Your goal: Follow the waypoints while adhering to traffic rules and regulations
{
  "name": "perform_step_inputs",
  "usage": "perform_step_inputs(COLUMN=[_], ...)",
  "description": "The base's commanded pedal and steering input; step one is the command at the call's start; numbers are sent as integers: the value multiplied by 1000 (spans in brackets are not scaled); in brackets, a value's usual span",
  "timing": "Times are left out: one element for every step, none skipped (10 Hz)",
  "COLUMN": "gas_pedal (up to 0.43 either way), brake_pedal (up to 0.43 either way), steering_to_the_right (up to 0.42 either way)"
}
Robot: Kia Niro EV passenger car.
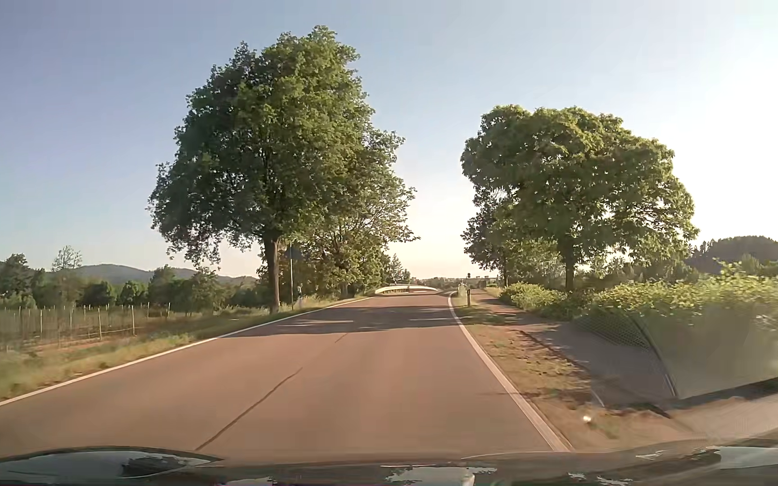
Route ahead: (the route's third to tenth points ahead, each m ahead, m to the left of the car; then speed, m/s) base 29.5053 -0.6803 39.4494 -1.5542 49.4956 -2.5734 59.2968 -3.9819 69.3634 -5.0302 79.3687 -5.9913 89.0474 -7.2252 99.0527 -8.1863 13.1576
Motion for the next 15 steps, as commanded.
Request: perform_step_inputs(gas_pedal=[287, 287, 299, 299, 299, 299, 299, 299, 299, 299, 299, 299, 299, 299, 299], brake_pedal=[0, 0, 0, 0, 0, 0, 0, 0, 0, 0, 0, 0, 0, 0, 0], steering_to_the_right=[5, 5, 5, 5, 5, 5, 6, 6, 7, 8, 9, 9, 10, 11, 12])
